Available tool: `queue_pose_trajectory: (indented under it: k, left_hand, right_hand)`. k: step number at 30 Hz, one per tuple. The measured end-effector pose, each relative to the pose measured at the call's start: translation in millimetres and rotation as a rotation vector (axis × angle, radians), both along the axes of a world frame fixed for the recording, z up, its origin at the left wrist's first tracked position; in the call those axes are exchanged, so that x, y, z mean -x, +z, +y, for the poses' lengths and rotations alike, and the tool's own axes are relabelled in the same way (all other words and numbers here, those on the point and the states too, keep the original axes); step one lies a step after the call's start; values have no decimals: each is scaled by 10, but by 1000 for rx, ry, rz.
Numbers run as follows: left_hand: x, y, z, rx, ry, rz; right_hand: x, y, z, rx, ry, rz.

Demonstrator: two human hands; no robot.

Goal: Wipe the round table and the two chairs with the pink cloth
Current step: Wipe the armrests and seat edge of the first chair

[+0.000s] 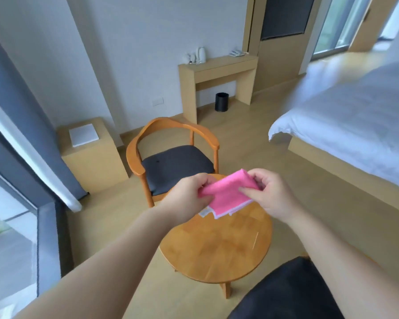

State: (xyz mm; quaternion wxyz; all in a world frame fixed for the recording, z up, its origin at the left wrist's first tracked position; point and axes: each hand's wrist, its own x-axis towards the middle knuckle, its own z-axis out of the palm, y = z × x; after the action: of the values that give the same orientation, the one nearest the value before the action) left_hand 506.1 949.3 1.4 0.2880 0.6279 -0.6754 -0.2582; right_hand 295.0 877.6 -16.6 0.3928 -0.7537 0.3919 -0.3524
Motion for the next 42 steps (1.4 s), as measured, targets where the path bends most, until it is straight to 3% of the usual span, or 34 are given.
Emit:
queue_pose_trajectory:
  k: [8, 15, 19, 22, 28, 34, 42]
  left_hand:
    - [717, -170, -1102, 11, -424, 30]
    - [1978, -481, -1193, -86, -969, 224]
    - [2459, -695, -742, -131, -1276, 261]
    - [2613, -815, -252, -102, -1475, 225]
    - [2681, -1260, 863, -270, -1751, 177]
    - [2678, -2092, 1946, -379, -1845, 83]
    - [2481, -3965, 3035, -433, -1801, -104]
  right_hand:
    - [920, -176, -108, -55, -454, 133]
    - [1668, -175, 1085, -198, -1049, 181]
    - [1515, -103, 2048, -278, -1356, 232]
    - [1241, -161, 2648, -326, -1563, 376]
    - [798, -592, 3718, -423, -1879, 512]
    - [573, -1463, 4556, -526, -2070, 435]
    - [315, -3123, 5473, -693, -2066, 311]
